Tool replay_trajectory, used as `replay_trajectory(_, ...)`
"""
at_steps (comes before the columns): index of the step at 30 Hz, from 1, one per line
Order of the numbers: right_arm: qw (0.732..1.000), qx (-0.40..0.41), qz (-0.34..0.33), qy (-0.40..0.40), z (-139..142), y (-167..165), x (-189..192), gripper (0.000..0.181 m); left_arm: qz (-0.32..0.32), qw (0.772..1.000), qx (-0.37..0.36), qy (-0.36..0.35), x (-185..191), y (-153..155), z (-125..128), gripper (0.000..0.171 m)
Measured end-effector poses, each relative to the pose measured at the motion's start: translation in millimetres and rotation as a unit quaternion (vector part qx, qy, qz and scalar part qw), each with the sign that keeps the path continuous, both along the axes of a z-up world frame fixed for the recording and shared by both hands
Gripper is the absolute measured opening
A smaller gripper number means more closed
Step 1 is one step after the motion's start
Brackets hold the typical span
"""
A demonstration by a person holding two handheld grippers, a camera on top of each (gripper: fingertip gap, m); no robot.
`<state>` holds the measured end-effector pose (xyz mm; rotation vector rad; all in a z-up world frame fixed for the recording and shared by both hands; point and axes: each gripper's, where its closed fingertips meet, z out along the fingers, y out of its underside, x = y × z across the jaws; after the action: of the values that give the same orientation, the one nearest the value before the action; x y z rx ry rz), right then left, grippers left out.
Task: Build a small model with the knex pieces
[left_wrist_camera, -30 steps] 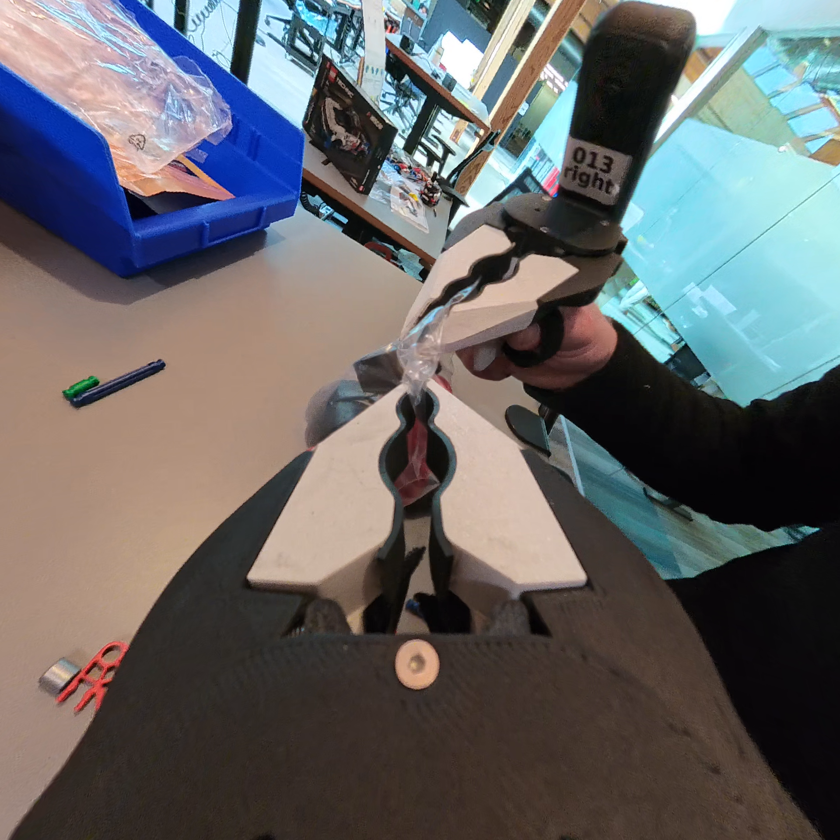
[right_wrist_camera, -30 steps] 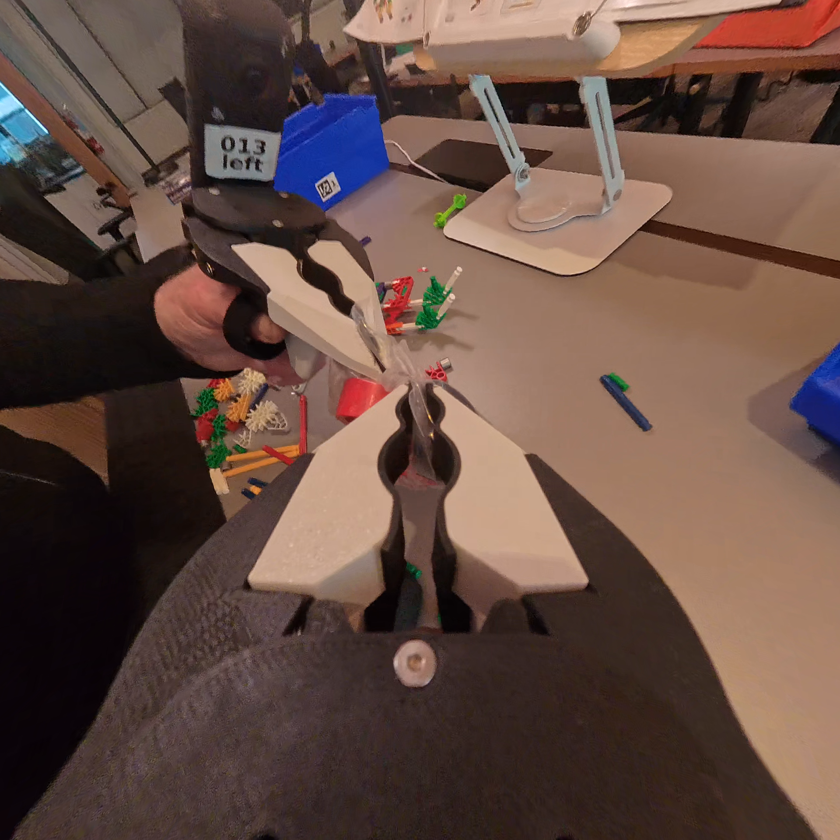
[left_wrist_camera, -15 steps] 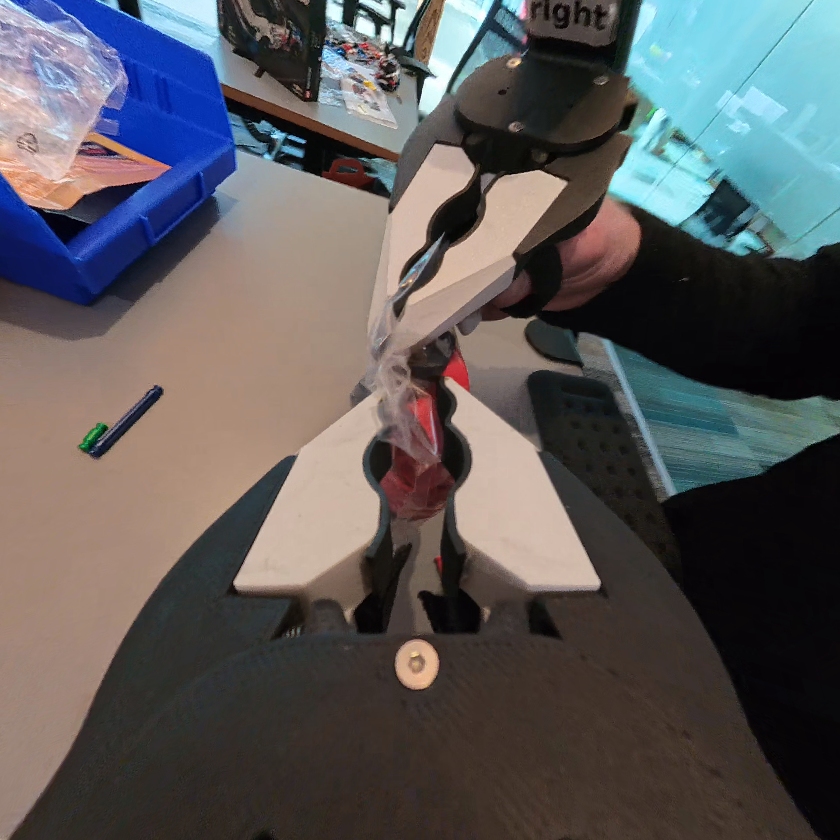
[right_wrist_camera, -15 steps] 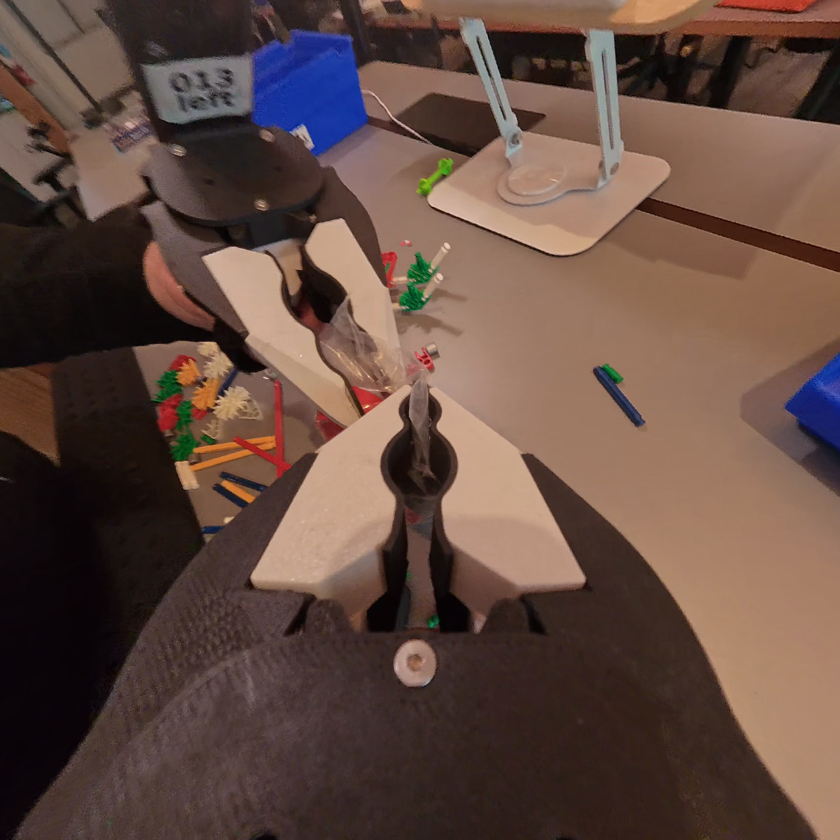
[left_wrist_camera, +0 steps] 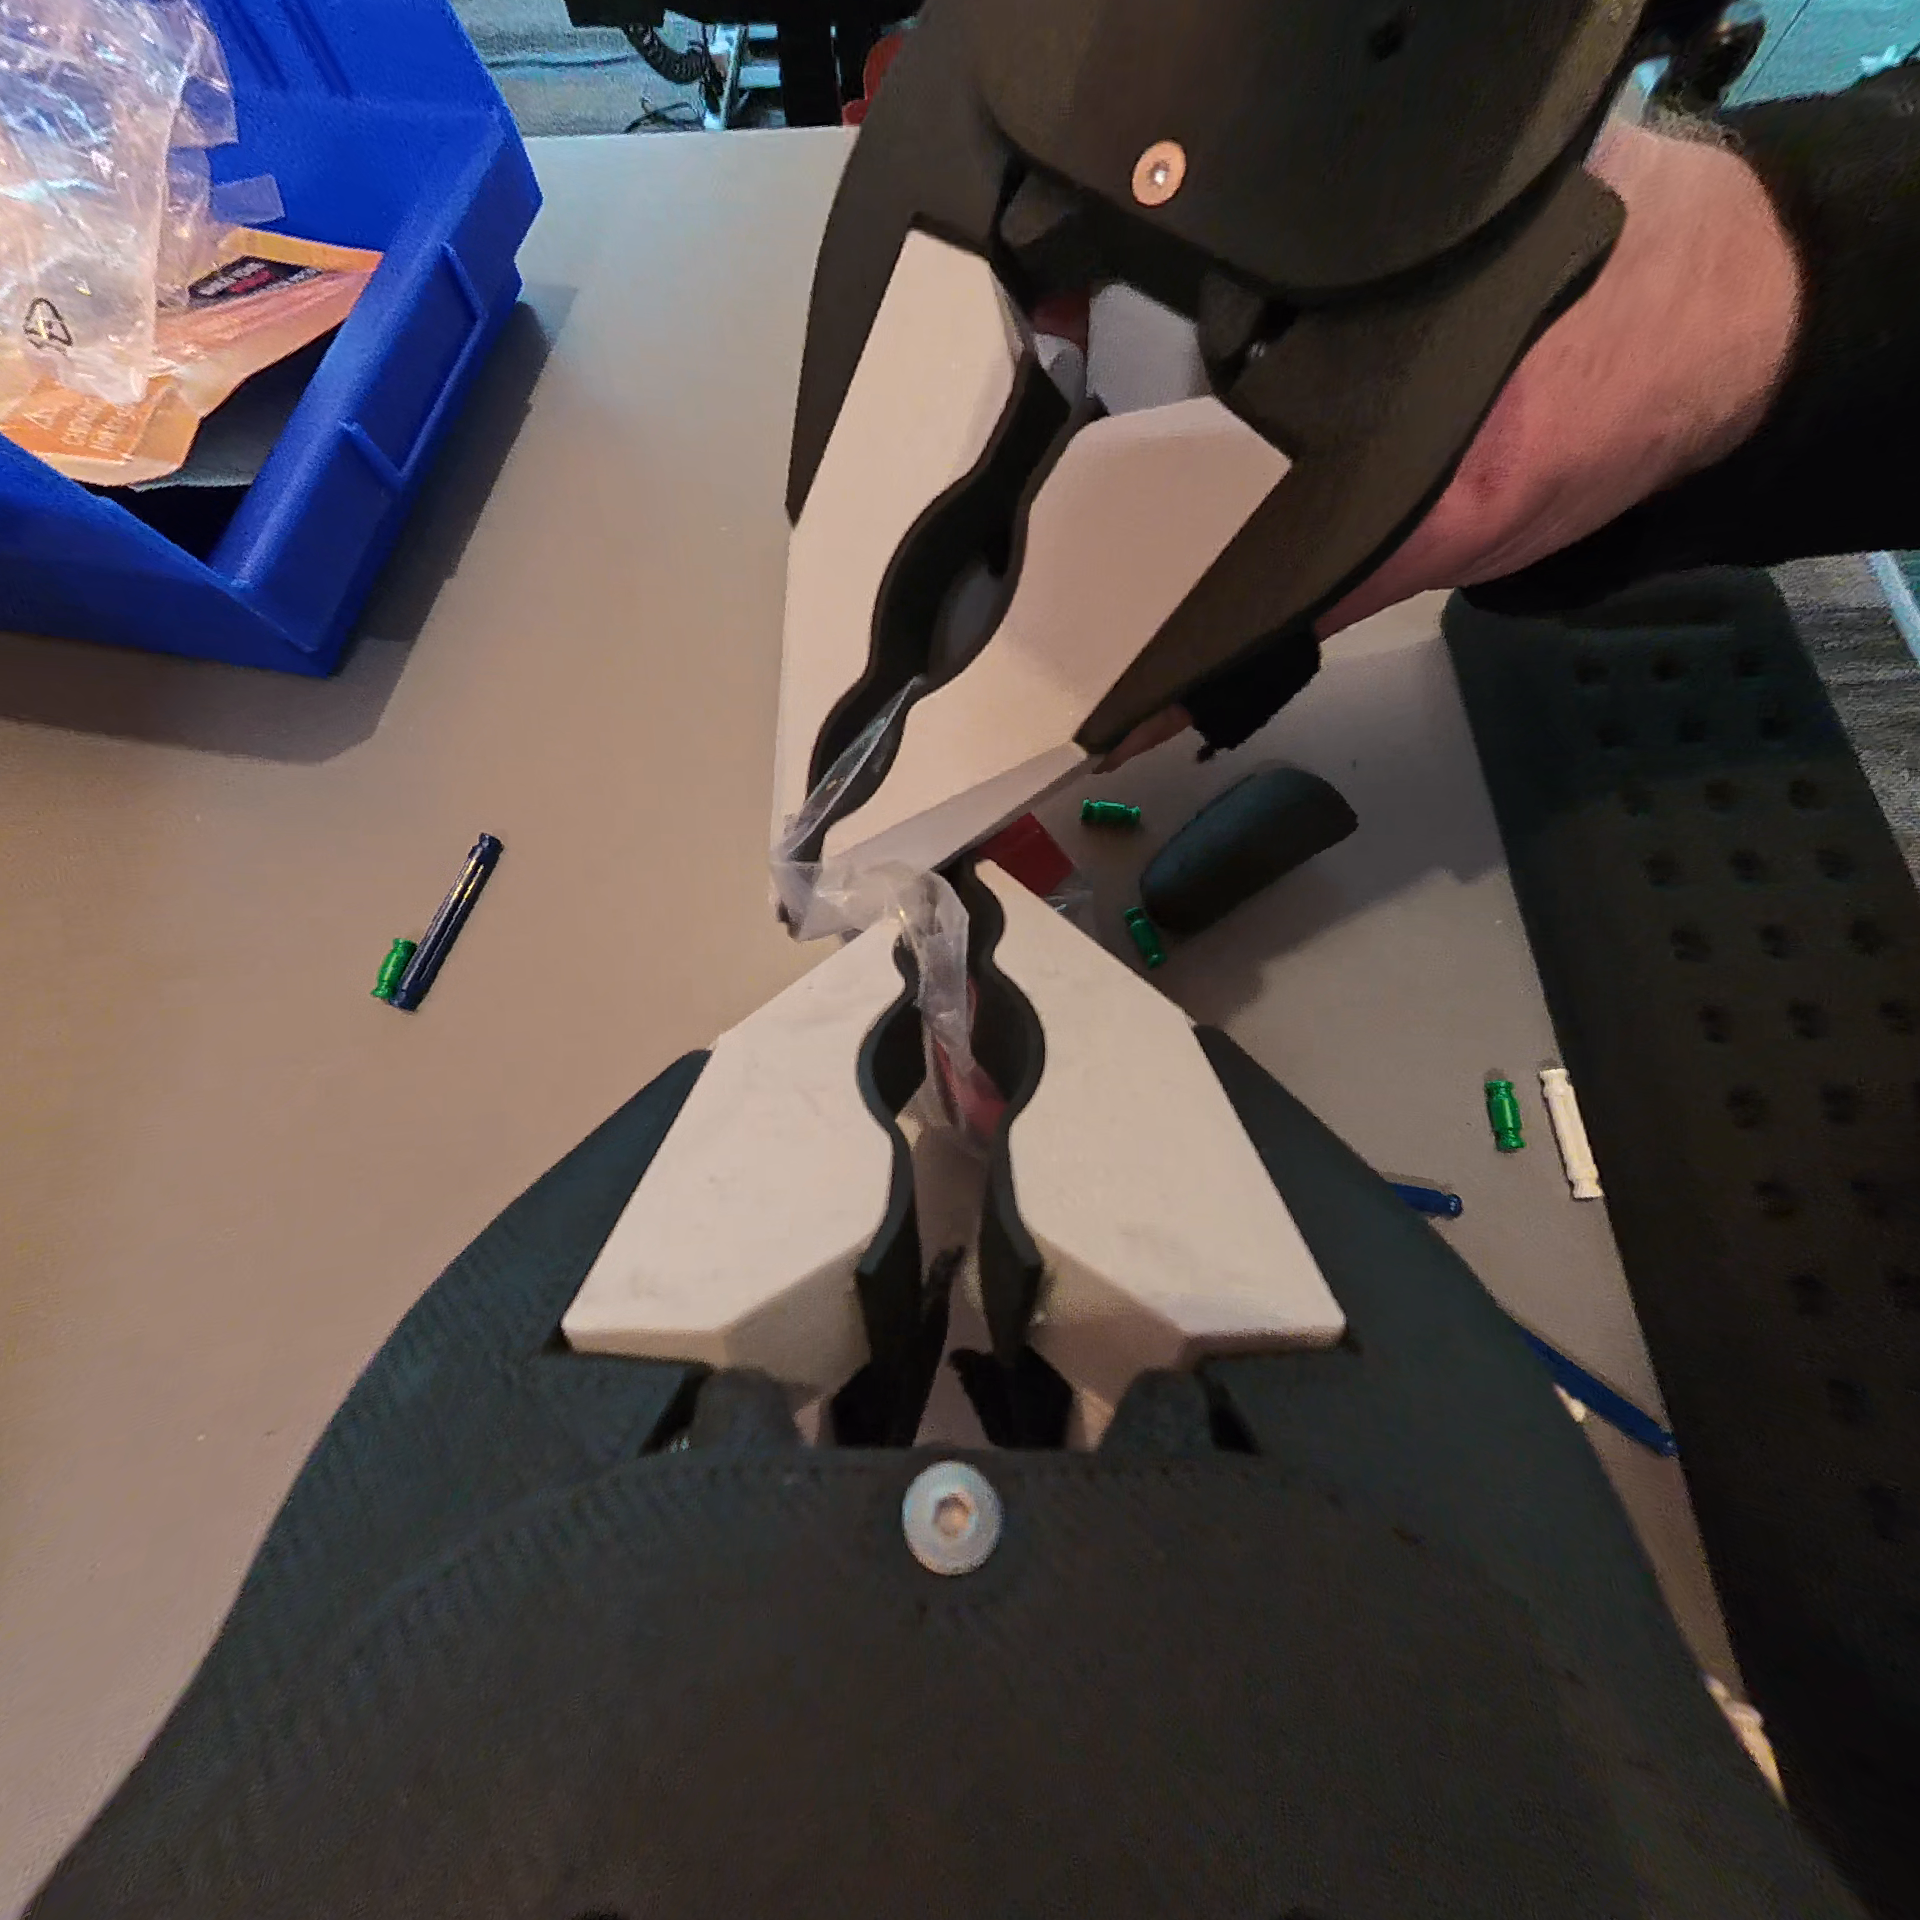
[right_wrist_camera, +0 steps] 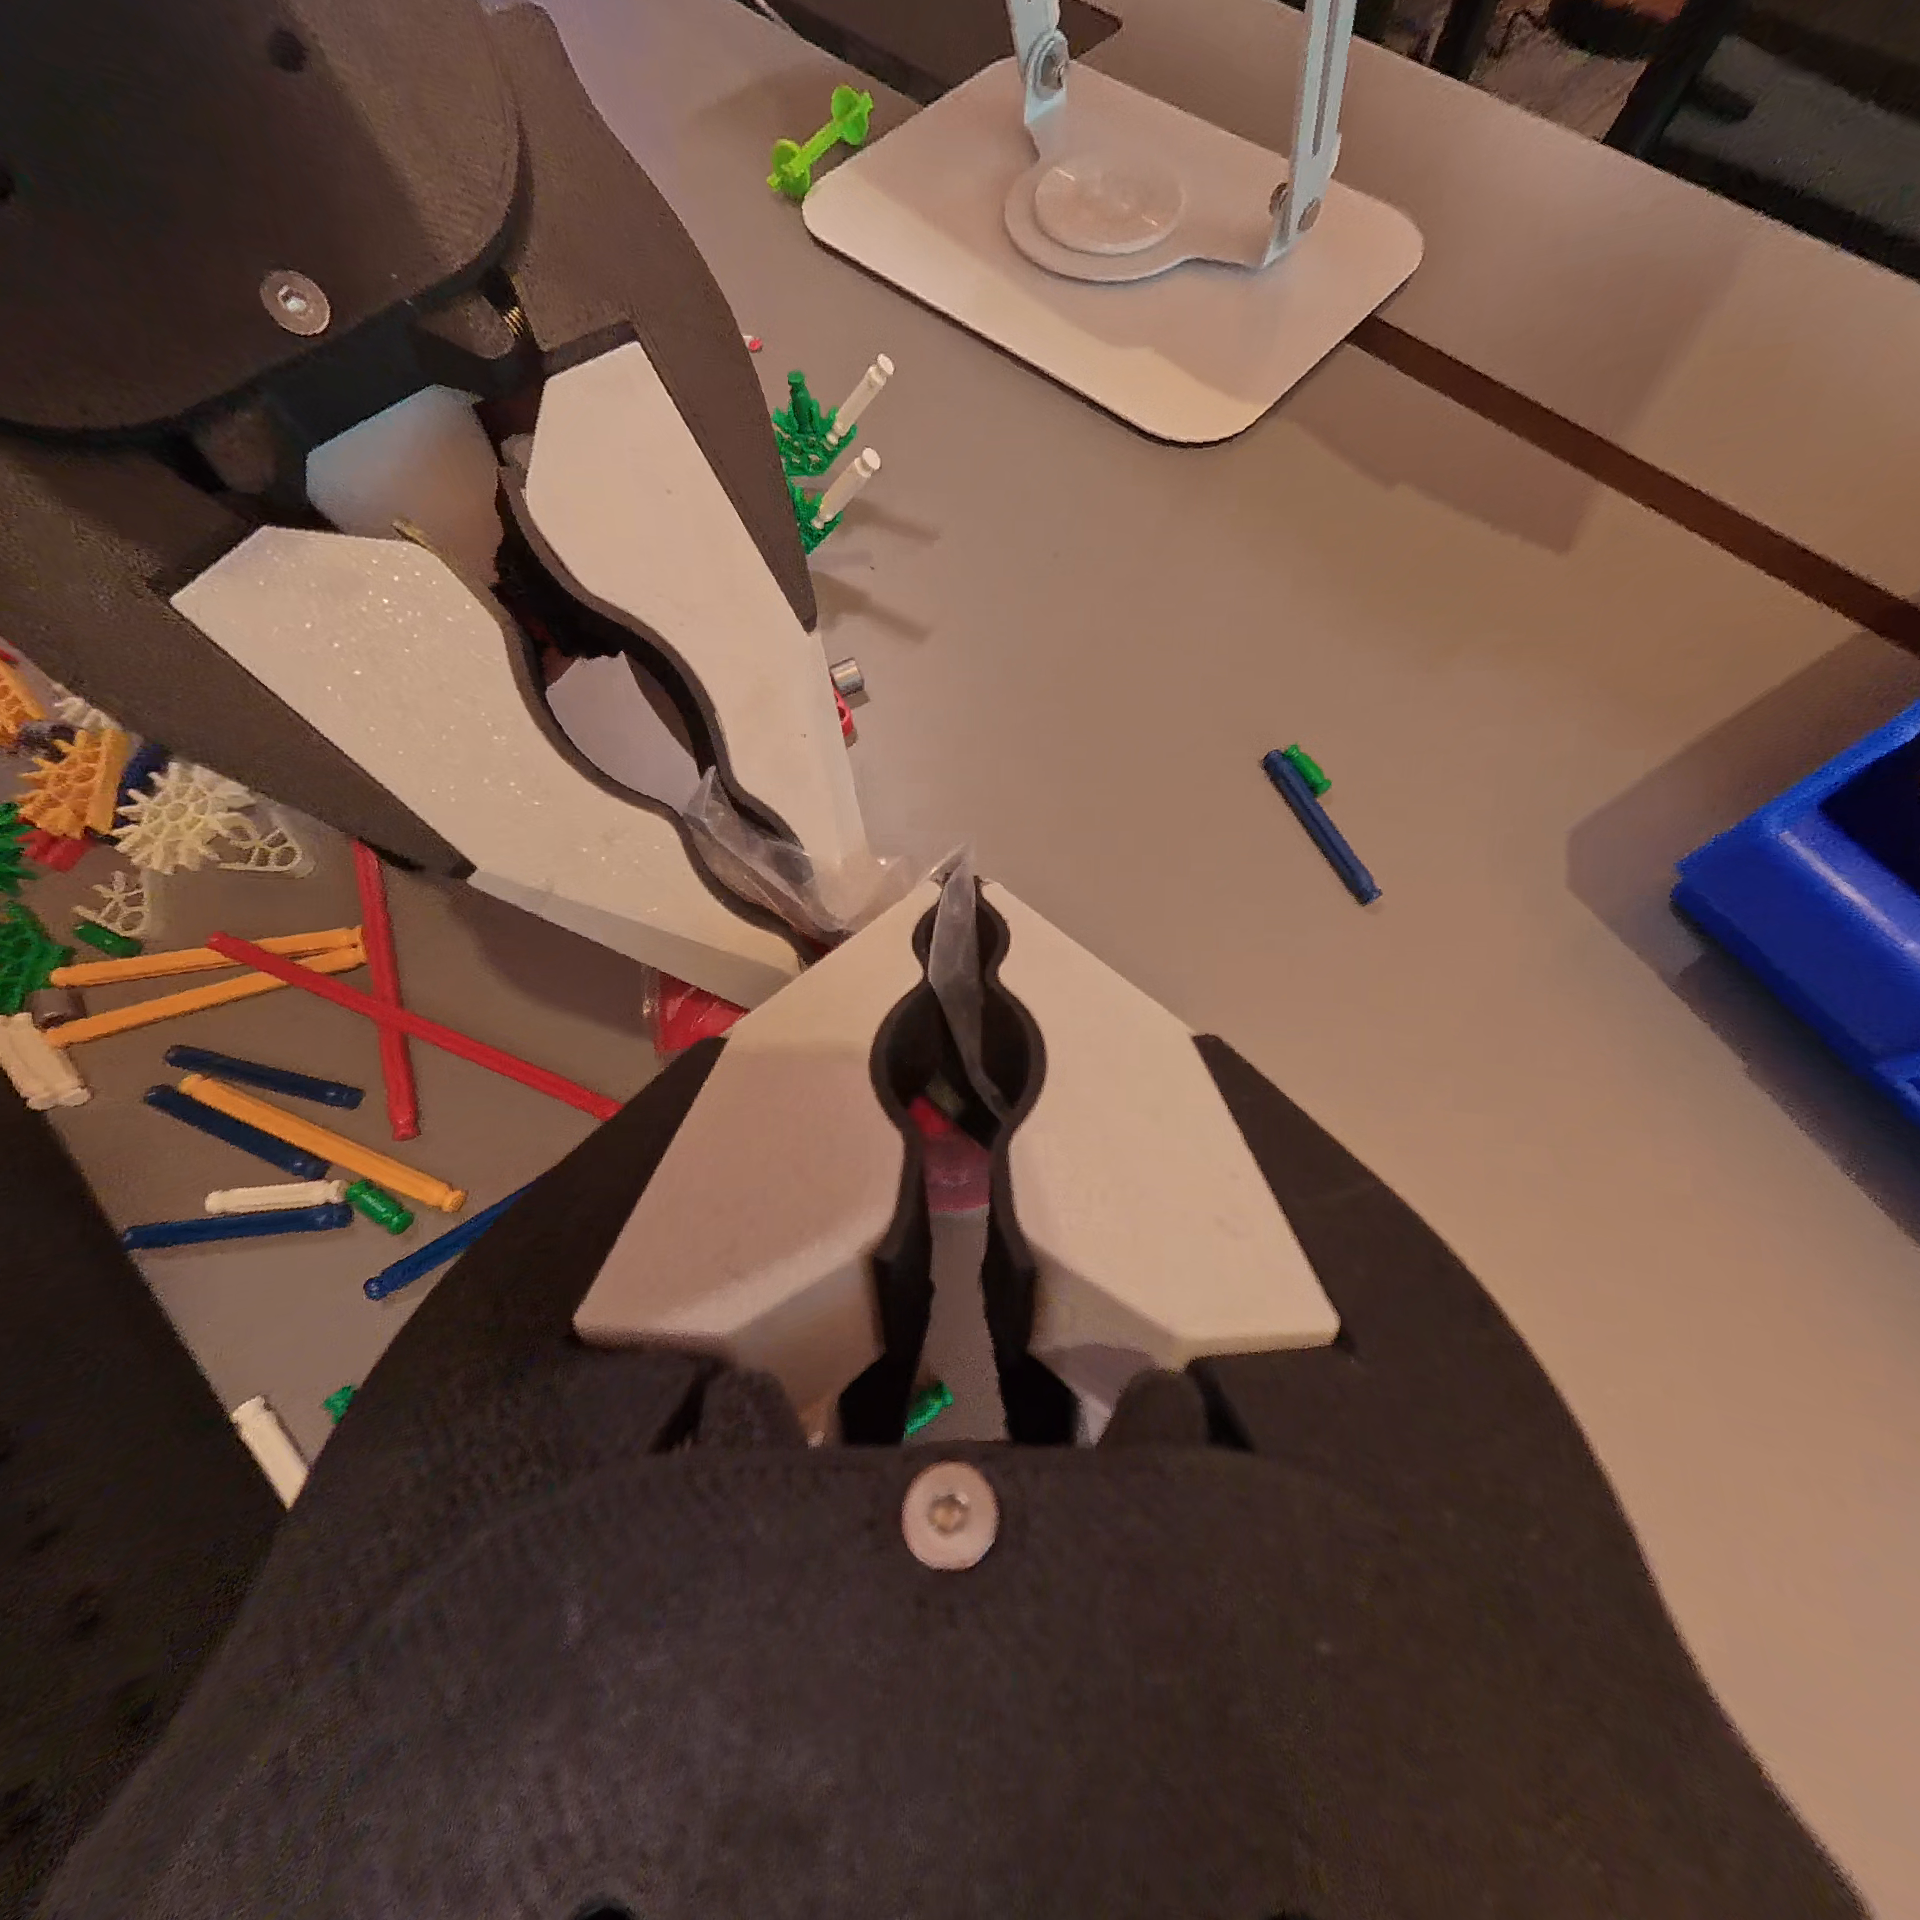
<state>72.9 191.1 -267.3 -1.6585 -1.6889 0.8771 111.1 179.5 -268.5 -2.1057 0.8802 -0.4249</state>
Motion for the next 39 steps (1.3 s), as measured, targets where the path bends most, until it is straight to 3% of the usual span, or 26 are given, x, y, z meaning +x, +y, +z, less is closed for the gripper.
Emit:
replay_trajectory(5,1.000,0.009,0.003,0.008,0,3,-5,0.000,0.002,1.000,0.001,-0.008,-4,3,0,0.000)
replay_trajectory(10,0.991,-0.108,0.069,0.037,8,-8,-2,0.000,-0.019,0.999,-0.011,-0.045,-7,-5,2,0.000)
replay_trajectory(12,0.992,-0.094,0.074,0.042,13,-5,0,0.000,-0.012,0.997,-0.020,-0.069,-9,-7,4,0.000)
replay_trajectory(16,0.996,-0.037,0.073,0.033,16,4,6,0.018,-0.012,0.996,-0.039,-0.081,-7,-9,1,0.000)
replay_trajectory(19,0.996,-0.004,0.088,0.014,11,4,9,0.016,-0.009,0.994,-0.044,-0.104,-4,-10,2,0.000)
replay_trajectory(22,0.994,-0.009,0.106,0.004,7,-5,9,0.000,-0.017,0.995,-0.040,-0.095,2,-9,1,0.000)
replay_trajectory(29,0.995,-0.004,0.100,-0.019,-4,-8,7,0.000,-0.051,0.997,-0.023,-0.055,8,-7,0,0.000)
replay_trajectory(39,0.998,0.007,0.053,-0.020,-9,3,-5,0.000,-0.049,0.998,-0.008,-0.040,7,1,-2,0.000)
